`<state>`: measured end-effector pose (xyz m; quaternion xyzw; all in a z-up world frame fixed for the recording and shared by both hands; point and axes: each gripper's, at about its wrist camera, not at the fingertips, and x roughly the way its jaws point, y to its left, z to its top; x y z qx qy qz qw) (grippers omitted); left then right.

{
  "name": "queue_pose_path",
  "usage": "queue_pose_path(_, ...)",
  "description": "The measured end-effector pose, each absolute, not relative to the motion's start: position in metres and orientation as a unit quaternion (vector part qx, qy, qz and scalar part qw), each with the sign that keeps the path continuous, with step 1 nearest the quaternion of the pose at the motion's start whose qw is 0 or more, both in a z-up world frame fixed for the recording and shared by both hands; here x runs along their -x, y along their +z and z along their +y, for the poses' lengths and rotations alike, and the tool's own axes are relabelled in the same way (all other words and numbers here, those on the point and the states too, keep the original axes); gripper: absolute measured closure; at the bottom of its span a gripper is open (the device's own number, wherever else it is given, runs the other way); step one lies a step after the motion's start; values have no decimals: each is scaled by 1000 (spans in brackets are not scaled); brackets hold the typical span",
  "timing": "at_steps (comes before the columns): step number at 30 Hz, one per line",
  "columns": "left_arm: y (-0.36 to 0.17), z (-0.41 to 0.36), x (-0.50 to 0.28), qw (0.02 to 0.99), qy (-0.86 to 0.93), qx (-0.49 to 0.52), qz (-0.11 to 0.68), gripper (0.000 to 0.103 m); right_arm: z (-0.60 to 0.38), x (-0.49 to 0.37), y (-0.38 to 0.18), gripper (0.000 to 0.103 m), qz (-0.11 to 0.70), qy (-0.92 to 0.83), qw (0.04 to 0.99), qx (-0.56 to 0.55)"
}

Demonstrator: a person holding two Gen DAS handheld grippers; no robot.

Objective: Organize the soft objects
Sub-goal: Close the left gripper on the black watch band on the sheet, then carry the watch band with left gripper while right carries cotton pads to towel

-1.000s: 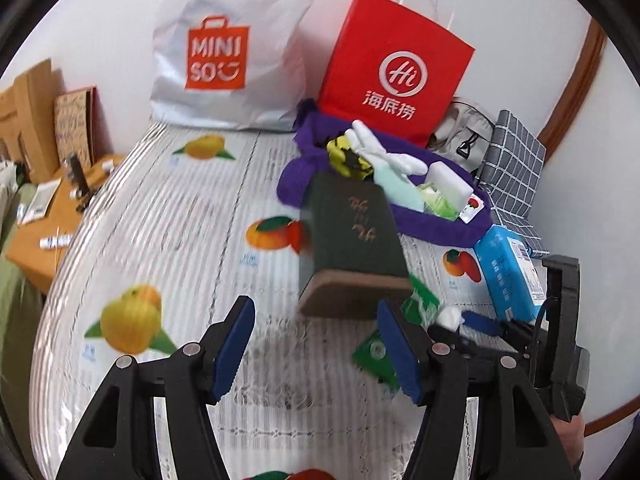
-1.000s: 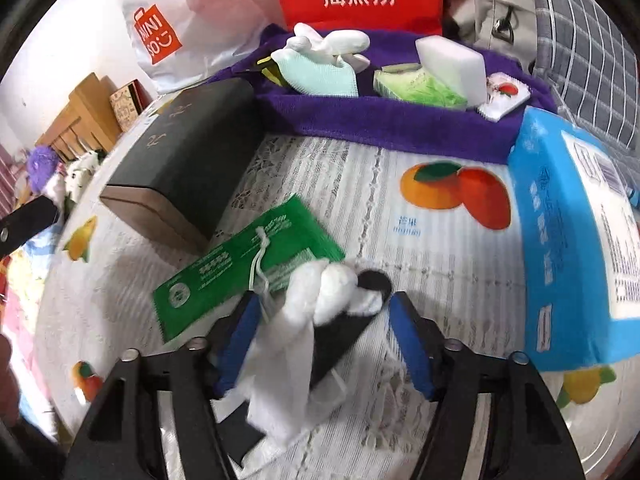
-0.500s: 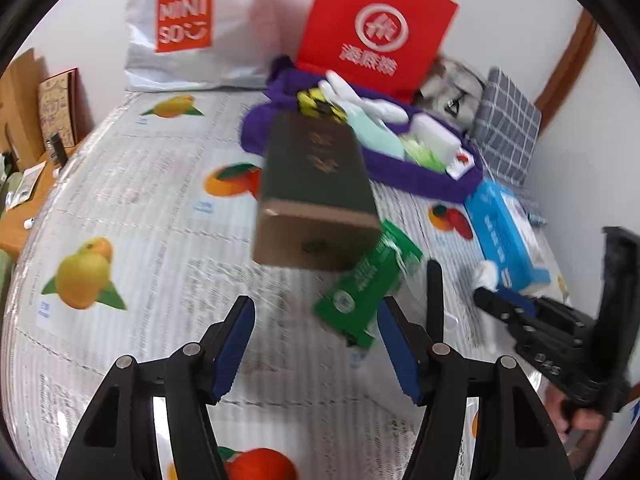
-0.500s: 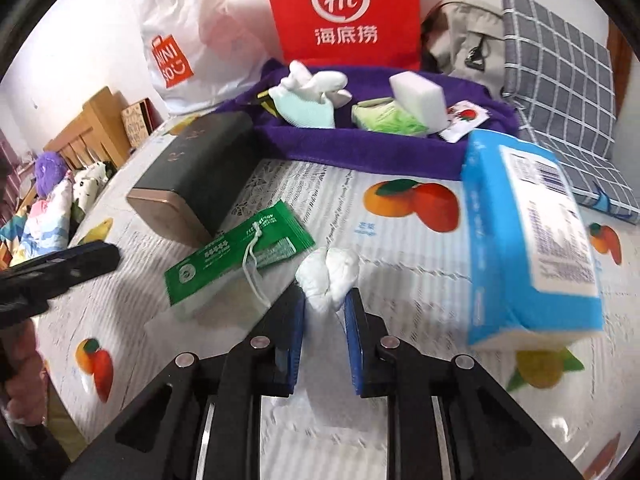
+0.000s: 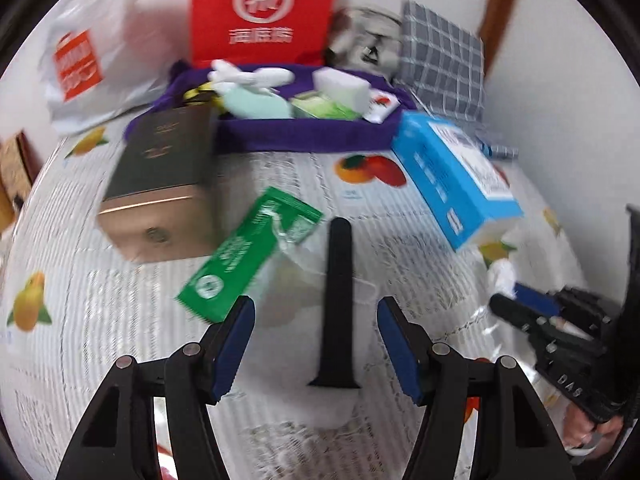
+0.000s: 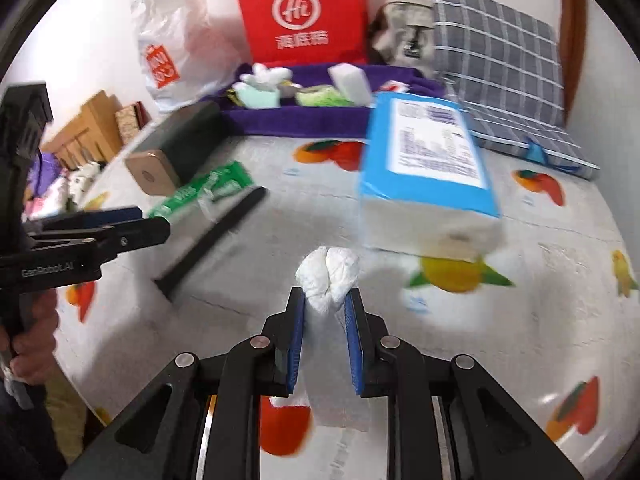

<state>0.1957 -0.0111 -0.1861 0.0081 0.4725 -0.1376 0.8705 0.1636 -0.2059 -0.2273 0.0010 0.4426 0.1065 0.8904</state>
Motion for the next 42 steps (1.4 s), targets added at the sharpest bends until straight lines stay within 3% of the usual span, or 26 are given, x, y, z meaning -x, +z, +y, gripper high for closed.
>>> queue_pose_path(3, -200, -22, -205, 861, -131, -19, 492, 42, -222, -161, -232, 83, 441, 94, 892, -8)
queue_pose_path(10, -213, -39, -219, 859, -129, -70, 491, 72, -245, -160, -242, 82, 446, 92, 890, -37)
queue_pose_path(18, -215, -46, -222, 858, -128, -82, 491, 68, -250, -164, -252, 82, 445, 99, 888, -54)
queue_pose_path(21, -215, -51, -228, 856, -133, -77, 493, 83, -250, -163, -253, 82, 443, 101, 889, -55)
queue_pose_path(31, -217, -61, -234, 860, -133, -87, 485, 76, -252, -162, -253, 82, 440, 103, 890, -61)
queue_pose_path(34, -216, -65, -233, 859, -139, -97, 482, 83, -251, -163, -250, 81, 443, 103, 888, -62)
queue_pose_path(42, -205, -58, -222, 858, -128, -72, 492, 83, -256, -160, -238, 82, 435, 98, 892, -74)
